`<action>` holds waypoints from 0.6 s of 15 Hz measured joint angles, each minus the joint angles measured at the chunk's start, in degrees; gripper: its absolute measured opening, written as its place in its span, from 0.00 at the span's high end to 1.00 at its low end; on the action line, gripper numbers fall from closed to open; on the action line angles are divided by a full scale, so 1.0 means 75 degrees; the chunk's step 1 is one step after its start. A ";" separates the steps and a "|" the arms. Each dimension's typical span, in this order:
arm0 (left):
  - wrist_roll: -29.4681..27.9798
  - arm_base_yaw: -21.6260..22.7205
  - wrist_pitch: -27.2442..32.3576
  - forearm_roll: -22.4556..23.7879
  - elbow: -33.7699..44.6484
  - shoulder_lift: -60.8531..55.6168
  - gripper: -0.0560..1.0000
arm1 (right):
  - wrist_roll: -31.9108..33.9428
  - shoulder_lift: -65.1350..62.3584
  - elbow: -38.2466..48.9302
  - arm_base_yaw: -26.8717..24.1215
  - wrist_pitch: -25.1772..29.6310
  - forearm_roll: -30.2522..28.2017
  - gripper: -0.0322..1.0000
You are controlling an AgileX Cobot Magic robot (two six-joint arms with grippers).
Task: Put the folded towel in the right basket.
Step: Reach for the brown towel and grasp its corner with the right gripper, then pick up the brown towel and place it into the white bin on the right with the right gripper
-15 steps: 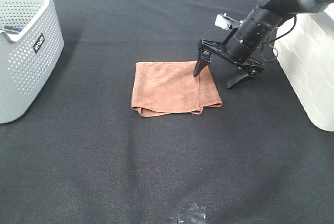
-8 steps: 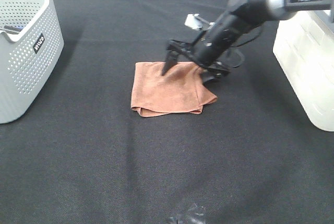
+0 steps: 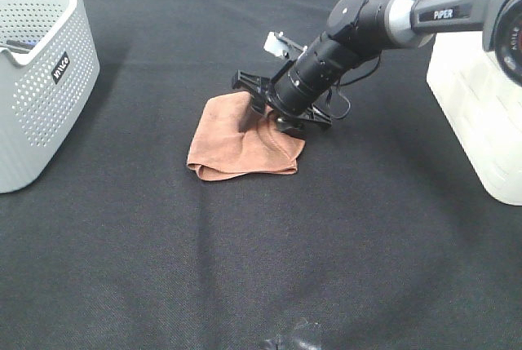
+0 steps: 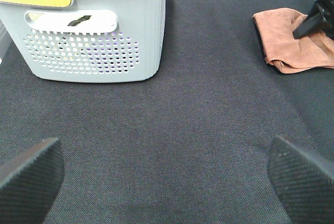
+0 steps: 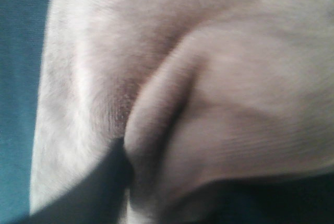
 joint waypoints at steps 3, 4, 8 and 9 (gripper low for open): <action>0.0000 0.0000 0.0000 0.0000 0.0000 0.0000 0.01 | 0.0000 -0.0031 0.0015 0.0000 0.0000 -0.0046 0.79; 0.0000 0.0000 0.0000 0.0000 0.0000 0.0000 0.01 | -0.0145 -0.0176 0.0076 0.0023 0.0000 -0.0168 0.79; 0.0000 0.0000 0.0000 0.0000 0.0000 0.0000 0.01 | -0.0260 -0.1238 0.0206 0.0092 0.0435 -0.1283 0.79; 0.0000 0.0000 0.0000 0.0000 0.0000 0.0000 0.01 | -0.0260 -0.1902 0.0206 0.0092 0.0749 -0.1558 0.79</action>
